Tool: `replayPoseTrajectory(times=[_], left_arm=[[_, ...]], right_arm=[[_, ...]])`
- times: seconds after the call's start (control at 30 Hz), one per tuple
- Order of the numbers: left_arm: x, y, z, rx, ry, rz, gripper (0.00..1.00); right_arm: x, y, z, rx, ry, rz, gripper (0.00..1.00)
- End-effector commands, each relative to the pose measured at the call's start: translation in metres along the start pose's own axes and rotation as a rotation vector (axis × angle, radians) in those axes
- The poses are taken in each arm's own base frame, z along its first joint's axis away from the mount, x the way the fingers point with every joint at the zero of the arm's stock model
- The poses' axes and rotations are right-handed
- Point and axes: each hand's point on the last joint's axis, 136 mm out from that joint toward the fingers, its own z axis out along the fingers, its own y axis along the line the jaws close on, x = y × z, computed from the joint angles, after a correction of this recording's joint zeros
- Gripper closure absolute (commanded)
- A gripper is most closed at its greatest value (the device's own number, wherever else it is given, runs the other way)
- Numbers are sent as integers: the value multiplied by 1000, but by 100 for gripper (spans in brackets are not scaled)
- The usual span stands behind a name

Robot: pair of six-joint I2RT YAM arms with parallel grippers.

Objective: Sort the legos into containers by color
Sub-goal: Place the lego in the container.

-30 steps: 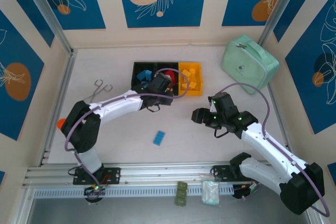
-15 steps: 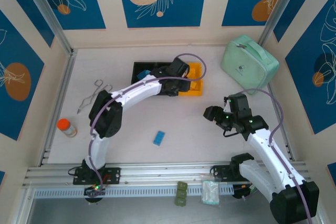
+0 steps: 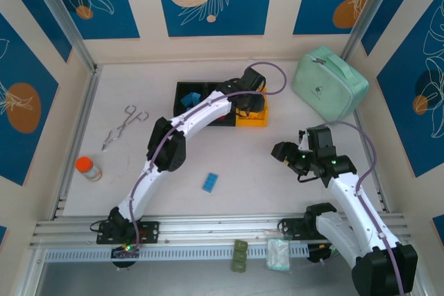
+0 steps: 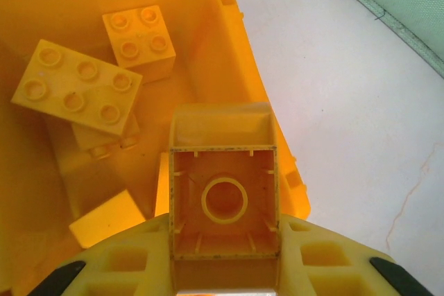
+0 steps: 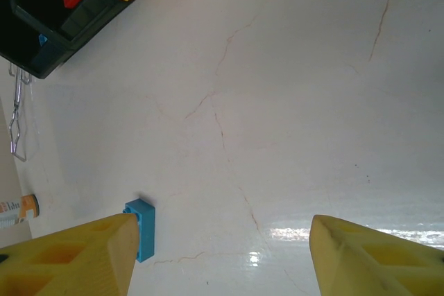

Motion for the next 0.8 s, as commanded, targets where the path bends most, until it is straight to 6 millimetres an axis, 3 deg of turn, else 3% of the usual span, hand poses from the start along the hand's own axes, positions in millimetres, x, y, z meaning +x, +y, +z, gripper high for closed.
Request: replayPoseTrajectory(times=[0.0, 0.2, 0.3, 0.37, 0.6, 0.77], left_arm=[[6, 2, 7, -16, 34, 21, 75], [2, 7, 18, -15, 20, 11, 70], [-2, 8, 15, -20, 12, 14, 57], [-4, 7, 11, -18, 6, 18, 53], [-15, -6, -20, 10, -25, 47, 50], [-12, -16, -50, 42, -45, 72, 49]], right_arm=[[8, 0, -2, -22, 28, -4, 33], [8, -1, -2, -25, 27, 3, 33], [8, 0, -2, -28, 28, 4, 33], [8, 0, -2, -30, 30, 8, 33], [10, 1, 0, -42, 38, 18, 33], [12, 7, -1, -45, 42, -7, 33]])
